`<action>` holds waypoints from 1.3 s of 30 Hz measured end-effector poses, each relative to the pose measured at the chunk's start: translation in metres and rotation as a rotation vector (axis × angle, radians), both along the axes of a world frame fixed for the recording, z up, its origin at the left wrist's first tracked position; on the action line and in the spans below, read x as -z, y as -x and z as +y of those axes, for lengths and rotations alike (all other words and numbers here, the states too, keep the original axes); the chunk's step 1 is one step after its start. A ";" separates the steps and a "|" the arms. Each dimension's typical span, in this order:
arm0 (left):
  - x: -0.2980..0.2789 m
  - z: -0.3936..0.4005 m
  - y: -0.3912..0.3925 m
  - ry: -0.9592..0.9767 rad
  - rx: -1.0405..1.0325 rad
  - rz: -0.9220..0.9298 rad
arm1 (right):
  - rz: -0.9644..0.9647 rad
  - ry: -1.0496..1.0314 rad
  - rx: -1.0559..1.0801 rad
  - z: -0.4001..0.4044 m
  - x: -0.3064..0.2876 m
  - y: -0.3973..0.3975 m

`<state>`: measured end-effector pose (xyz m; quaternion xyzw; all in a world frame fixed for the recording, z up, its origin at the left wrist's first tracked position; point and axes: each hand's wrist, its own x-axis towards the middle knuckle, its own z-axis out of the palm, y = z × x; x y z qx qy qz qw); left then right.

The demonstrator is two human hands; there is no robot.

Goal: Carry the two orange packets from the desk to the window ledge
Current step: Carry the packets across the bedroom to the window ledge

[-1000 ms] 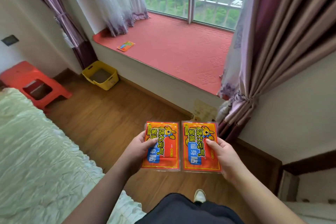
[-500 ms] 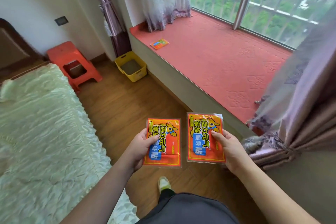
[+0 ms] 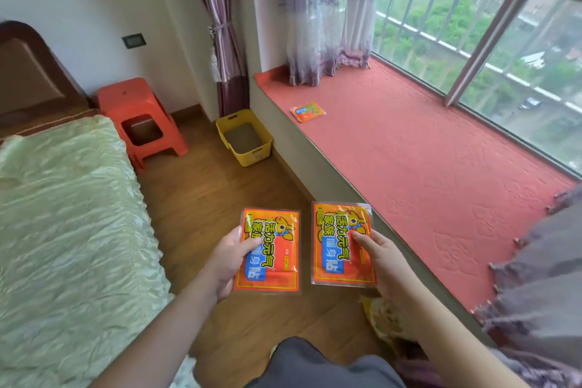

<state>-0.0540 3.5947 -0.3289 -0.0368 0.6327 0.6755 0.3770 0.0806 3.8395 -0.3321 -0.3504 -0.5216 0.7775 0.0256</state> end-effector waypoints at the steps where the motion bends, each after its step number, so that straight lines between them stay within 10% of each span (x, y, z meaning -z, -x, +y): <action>1: -0.002 0.000 0.017 0.004 -0.005 0.004 | 0.001 -0.004 -0.005 0.002 -0.001 0.017; 39: 0.020 0.152 0.464 0.049 -0.211 -0.033 | -0.057 -0.024 -0.236 0.157 0.012 0.513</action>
